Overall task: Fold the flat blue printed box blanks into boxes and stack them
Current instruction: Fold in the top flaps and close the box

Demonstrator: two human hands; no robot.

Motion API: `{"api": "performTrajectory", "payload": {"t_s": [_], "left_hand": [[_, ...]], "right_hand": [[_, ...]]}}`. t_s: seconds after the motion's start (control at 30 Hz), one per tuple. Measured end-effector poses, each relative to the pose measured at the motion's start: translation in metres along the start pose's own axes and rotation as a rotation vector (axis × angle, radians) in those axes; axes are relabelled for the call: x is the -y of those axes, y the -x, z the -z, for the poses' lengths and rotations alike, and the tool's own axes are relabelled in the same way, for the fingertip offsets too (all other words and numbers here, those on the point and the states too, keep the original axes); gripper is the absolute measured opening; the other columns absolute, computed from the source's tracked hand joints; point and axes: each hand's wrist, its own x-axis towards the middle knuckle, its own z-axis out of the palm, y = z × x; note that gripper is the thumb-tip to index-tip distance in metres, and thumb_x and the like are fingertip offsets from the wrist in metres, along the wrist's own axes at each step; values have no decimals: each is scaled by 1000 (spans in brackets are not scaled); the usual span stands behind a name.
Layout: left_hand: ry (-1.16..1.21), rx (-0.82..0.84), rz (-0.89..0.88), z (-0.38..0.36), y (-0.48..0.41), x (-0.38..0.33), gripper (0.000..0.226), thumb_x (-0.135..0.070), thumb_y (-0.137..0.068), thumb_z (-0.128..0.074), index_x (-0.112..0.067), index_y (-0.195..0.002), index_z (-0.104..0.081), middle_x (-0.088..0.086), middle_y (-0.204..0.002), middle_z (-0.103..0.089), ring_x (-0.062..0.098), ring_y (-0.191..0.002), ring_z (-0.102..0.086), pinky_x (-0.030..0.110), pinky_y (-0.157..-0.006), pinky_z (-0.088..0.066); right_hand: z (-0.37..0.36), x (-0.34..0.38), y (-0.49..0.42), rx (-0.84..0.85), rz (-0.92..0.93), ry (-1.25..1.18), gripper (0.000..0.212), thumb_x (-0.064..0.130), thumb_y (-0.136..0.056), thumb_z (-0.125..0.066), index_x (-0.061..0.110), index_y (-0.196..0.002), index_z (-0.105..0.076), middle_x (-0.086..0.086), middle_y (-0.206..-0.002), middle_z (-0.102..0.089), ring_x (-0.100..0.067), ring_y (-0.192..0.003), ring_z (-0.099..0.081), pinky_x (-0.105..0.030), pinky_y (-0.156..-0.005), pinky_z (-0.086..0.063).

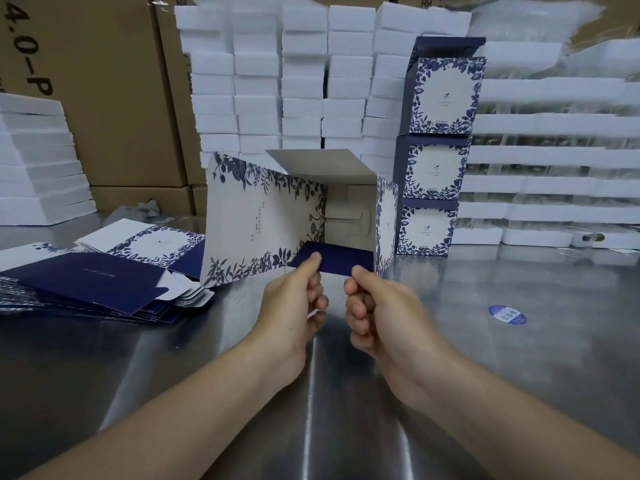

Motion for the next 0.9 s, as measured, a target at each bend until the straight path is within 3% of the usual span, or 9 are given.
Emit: {"api": "performTrajectory", "payload": {"t_s": [0.37, 0.6, 0.9], "left_hand": [[-71, 122, 5, 1, 1, -2, 44, -42, -96, -72, -26, -57, -58, -3, -65, -49, 12, -61, -52, 33, -73, -43], [-112, 235, 4, -2, 4, -2, 32, -40, -95, -71, -18, -73, -64, 9, -71, -59, 26, -72, -55, 45, -87, -42], [-77, 167, -28, 0, -7, 3, 43, -34, -98, -68, -26, -57, -62, -1, -65, -55, 15, -62, -56, 38, -77, -45]], "right_hand": [[0, 2, 1, 8, -1, -12, 31, 28, -111, -50, 17, -83, -58, 6, -52, -47, -7, -43, -36, -19, -42, -23], [-2, 1, 1, 12, 27, 18, 34, 29, -110, -51, 18, -80, -60, 6, -54, -47, -6, -43, -36, -19, -42, -25], [4, 1, -1, 30, -3, 130, 28, 34, -100, -67, 22, -75, -69, 4, -59, -51, -8, -46, -42, -20, -43, -28]]}}
